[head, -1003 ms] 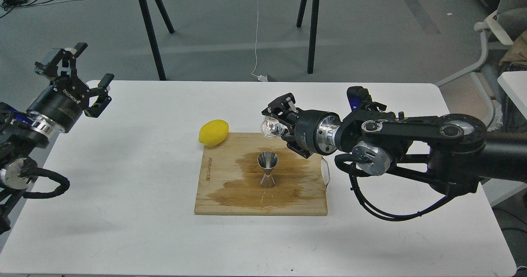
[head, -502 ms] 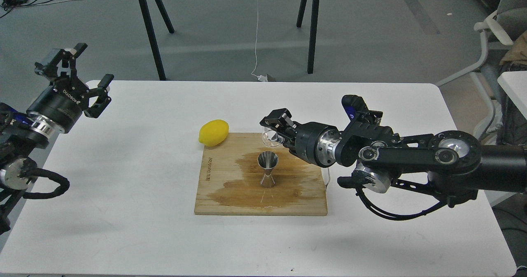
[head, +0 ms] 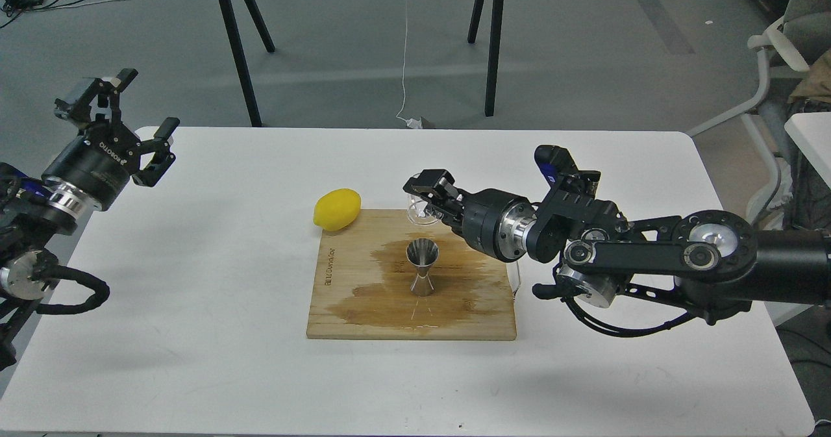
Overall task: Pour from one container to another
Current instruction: 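Tilt the glass over the jigger to pour its contents, then turn the glass upright and carry it back toward its spot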
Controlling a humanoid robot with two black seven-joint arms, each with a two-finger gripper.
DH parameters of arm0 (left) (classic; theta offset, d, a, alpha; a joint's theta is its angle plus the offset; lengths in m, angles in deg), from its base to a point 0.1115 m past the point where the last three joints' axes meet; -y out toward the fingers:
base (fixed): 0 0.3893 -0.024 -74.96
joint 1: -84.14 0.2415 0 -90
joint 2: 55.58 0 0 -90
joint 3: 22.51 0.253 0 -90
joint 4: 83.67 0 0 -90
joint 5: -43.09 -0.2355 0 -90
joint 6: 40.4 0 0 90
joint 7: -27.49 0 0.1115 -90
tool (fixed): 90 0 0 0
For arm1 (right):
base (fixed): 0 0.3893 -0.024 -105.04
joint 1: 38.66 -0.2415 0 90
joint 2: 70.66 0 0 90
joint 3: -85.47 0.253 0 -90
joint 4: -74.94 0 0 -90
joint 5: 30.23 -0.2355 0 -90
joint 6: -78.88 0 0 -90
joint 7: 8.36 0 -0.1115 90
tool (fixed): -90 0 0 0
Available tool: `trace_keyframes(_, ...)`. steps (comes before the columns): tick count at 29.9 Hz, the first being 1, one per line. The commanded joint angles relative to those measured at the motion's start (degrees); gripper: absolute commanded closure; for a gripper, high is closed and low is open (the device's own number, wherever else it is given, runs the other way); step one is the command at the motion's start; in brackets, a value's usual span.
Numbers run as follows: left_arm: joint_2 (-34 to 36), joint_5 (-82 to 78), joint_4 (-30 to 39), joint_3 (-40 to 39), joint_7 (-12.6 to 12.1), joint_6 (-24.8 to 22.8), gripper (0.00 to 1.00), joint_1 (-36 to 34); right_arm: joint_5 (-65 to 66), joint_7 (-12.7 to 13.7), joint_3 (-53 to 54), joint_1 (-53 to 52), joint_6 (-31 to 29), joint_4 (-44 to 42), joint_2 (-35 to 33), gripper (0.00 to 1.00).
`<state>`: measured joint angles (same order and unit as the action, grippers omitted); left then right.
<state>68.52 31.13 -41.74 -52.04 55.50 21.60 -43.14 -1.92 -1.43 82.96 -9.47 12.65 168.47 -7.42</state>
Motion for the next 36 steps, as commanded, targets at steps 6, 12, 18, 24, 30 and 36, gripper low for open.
trace_keyframes(6,0.00,0.00,0.00,0.00,-0.01,0.00,0.08,0.44,5.70,-1.04,-1.80,0.00,0.31,-0.01,-0.30,0.62)
trace_keyframes(12,0.00,0.00,0.00,0.00,-0.01,0.00,0.08,0.44,7.12,-1.22,-2.15,0.08,0.31,-0.01,-0.57,0.62)
trace_keyframes(18,0.00,0.00,0.00,0.00,-0.01,0.00,0.08,0.36,8.51,-1.74,-2.24,0.00,0.31,-0.01,-0.57,0.62)
trace_keyframes(24,0.09,0.00,0.00,-0.08,-0.01,0.00,0.08,0.44,11.60,-3.06,-3.29,0.00,0.31,-0.01,-0.75,0.62)
trace_keyframes(30,0.09,0.00,0.00,-0.08,-0.01,0.00,0.08,0.44,15.55,-4.73,-4.43,0.00,0.22,-0.01,-1.27,0.62)
trace_keyframes(36,0.09,0.00,0.00,-0.08,-0.01,0.00,0.08,0.44,19.59,-5.61,-5.14,0.00,0.13,-0.01,-1.98,0.62)
